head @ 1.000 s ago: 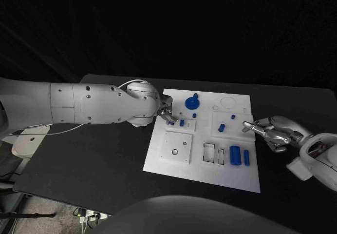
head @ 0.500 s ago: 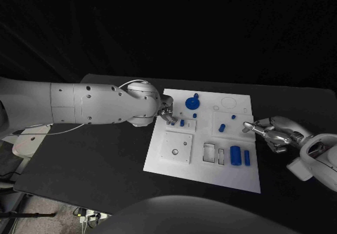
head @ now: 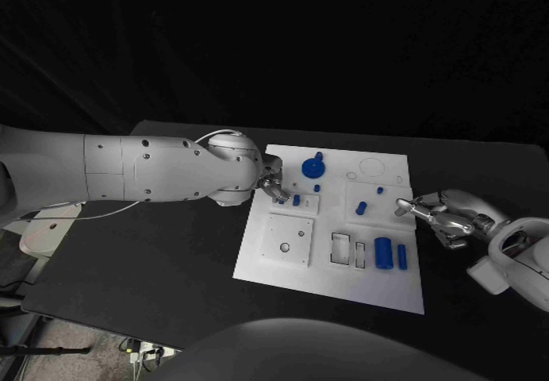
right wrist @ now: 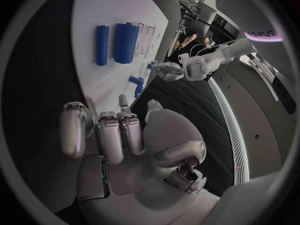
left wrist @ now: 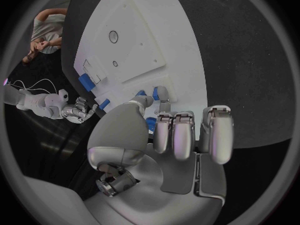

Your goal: Assemble the parts on the task board

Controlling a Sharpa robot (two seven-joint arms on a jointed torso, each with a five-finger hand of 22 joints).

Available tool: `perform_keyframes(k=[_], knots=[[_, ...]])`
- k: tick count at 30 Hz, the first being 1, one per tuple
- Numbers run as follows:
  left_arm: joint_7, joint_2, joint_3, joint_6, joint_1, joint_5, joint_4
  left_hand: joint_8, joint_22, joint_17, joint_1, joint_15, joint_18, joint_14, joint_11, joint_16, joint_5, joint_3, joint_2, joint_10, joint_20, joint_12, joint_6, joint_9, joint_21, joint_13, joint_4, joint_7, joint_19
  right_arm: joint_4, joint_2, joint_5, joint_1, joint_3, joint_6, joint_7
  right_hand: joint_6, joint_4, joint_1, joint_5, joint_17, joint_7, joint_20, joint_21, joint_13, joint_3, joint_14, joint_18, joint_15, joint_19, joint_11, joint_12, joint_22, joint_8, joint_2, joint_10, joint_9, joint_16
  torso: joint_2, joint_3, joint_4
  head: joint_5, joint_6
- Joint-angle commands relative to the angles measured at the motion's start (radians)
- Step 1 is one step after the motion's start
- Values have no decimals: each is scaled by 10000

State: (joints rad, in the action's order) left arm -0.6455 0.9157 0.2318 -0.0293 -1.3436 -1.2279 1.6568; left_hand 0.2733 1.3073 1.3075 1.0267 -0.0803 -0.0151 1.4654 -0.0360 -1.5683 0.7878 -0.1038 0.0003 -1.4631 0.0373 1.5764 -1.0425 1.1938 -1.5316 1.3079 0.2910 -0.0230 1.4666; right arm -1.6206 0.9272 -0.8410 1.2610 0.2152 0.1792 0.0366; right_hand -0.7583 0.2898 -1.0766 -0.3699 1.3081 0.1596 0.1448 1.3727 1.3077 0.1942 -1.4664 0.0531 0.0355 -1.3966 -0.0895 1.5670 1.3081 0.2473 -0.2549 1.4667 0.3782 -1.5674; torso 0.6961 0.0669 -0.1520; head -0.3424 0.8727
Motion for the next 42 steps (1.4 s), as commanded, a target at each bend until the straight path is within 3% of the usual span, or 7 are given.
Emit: perform_keyframes(k=[1,15,22,24,27,34,42], knots=[[59,48,-5,221,-2,-139,86,66,2494,2633,-294,-30,45,1054,-26,-25,-552,48,0,-1077,-76,-56,89,26,37,2629,21,-19,793,0,5,-22,-10,2,-139,-54,35,-21,-107,-36,2627,18,-17,-67,2631,16,-1044,70,-26,73,-2,38,1835,-11,-19,1040,-13,-34,9,-10,0,22,-1],[574,841,-138,1523,-1043,375,885,122,2541,2633,-905,-4,80,1054,20,-25,-3856,636,-194,-1077,-49,-56,211,102,-107,2629,6,-72,879,-8,31,-21,-14,2,33,-205,19,-4,-95,-16,2627,18,-16,-35,2631,42,-1044,61,-25,43,-3,38,1847,-2,4,1040,-14,-34,23,-14,-38,89,-1],[3349,984,-84,3726,-1574,951,916,-1032,2351,2633,3104,314,-62,1054,418,-25,-4134,-503,-530,-597,98,-567,1227,-1372,489,2362,-1276,-504,487,-113,76,-17,-14,3,148,-352,-13,24,-24,28,2627,11,-16,10,2631,113,-1044,48,-28,-1,4,38,1865,17,27,1040,-18,-34,61,-17,-88,182,-1],[4069,802,-52,3917,-1588,750,781,-1413,2143,2633,4271,570,-199,1054,636,-25,-5839,-1330,-608,2268,268,-3754,1474,-2013,1154,689,-1413,-816,-4,-141,94,-17,-13,3,155,-371,-16,26,-13,33,2627,10,-16,23,2631,125,-1044,44,-29,-12,6,38,1870,19,32,1040,-19,-34,93,-21,-103,208,-1],[4463,465,-27,3814,-1442,-281,593,-2082,1831,1162,4906,1059,-358,-1310,1240,3144,-6021,-2277,-1302,7574,578,-9851,1893,-3104,2136,-2772,-1005,-1209,-774,-177,116,-16,-13,3,158,-395,-17,26,-8,36,2627,9,-16,29,2631,131,-1044,42,-29,-18,7,38,1873,20,35,1040,-20,-34,140,-31,-116,251,-1],[4512,-319,-12,2821,-826,-3428,86,-2128,2124,-8,4932,288,-217,-129,683,3513,-5970,-2247,-2291,6314,191,-12751,1303,-6779,1031,-7733,-55,-610,297,-291,203,-17,-11,2,201,-502,-18,25,-1,38,2627,7,-17,36,2631,139,-1044,40,-30,-25,8,38,1876,20,38,1040,-21,-34,272,-75,-196,384,-1],[4498,-697,-13,2194,-466,-4428,-243,-2046,2139,-956,4998,215,-195,-162,615,4138,-6010,-1678,-2159,6014,136,-13370,731,-8037,1020,-9496,-75,-424,391,-417,326,-24,-4,1,345,-696,-20,23,5,39,2627,6,-17,61,2631,149,-1044,33,-31,-47,10,38,1885,22,45,1040,-22,-34,366,-67,-253,415,-1]])
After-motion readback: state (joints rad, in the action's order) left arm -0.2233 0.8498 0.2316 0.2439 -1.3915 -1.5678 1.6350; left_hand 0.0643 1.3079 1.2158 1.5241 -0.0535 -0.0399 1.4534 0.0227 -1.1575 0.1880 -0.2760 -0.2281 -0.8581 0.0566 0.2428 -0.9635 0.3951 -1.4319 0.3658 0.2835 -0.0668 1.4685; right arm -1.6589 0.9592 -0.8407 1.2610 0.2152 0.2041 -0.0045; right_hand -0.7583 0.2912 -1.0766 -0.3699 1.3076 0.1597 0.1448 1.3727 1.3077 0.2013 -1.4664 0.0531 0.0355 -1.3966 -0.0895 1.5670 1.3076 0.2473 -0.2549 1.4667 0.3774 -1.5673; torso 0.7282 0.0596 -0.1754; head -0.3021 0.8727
